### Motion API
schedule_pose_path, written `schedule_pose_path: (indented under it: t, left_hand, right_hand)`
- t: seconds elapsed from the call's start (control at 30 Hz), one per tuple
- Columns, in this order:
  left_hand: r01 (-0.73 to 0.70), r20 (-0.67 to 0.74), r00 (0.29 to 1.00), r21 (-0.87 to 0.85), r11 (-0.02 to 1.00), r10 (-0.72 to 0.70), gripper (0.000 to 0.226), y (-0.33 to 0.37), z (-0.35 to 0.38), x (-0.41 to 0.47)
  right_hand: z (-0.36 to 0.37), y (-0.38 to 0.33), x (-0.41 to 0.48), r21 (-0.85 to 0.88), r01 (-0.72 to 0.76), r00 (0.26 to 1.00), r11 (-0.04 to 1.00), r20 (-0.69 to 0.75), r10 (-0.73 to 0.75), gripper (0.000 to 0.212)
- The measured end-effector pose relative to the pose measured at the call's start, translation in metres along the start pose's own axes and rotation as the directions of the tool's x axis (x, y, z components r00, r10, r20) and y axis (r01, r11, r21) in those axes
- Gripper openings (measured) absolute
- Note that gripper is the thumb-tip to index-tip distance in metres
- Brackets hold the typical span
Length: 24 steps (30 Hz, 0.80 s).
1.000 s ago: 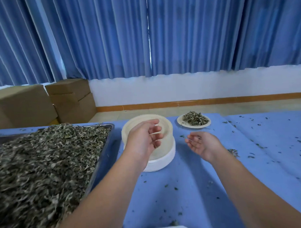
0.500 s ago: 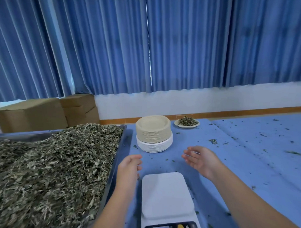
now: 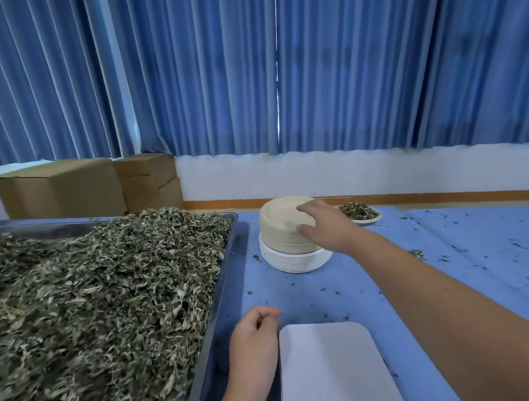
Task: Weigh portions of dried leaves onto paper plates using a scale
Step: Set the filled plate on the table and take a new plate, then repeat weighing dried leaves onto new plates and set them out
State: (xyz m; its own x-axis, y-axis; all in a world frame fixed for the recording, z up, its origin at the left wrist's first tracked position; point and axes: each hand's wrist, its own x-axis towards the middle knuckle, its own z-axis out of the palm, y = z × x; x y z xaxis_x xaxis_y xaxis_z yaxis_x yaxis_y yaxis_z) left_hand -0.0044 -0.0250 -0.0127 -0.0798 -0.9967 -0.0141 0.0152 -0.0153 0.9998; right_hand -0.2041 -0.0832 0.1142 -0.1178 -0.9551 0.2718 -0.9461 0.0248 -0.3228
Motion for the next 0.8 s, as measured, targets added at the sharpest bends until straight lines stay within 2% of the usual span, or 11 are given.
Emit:
schedule_pose_path:
  t: [0.07,0.13,0.27,0.57,0.8]
  left_hand:
    - [0.006,0.008,1.0,0.015,1.0,-0.006,0.024,0.0,0.0,0.0]
    - [0.012,0.015,1.0,0.013,1.0,-0.013,0.023,0.001,-0.001,0.0]
    - [0.02,0.027,0.999,0.017,1.0,-0.021,0.021,0.003,-0.003,-0.001]
    - [0.03,0.039,0.999,0.047,0.998,-0.032,0.021,0.007,-0.004,-0.001]
    - [0.045,0.056,0.997,0.034,0.998,-0.047,0.021,0.008,-0.005,-0.002]
  right_hand:
    - [0.001,-0.006,0.012,-0.111,-0.022,0.992,0.994,0.122,0.036,0.033]
    - [0.001,-0.01,0.017,-0.121,-0.041,0.987,0.992,0.152,0.059,0.023]
    - [-0.002,-0.012,0.021,-0.066,-0.04,0.993,0.997,0.106,0.047,0.022]
    - [-0.015,-0.005,0.023,0.238,-0.121,0.992,0.964,0.008,0.122,0.015]
    - [-0.016,-0.007,0.016,0.069,-0.049,0.997,0.996,-0.062,0.054,0.019]
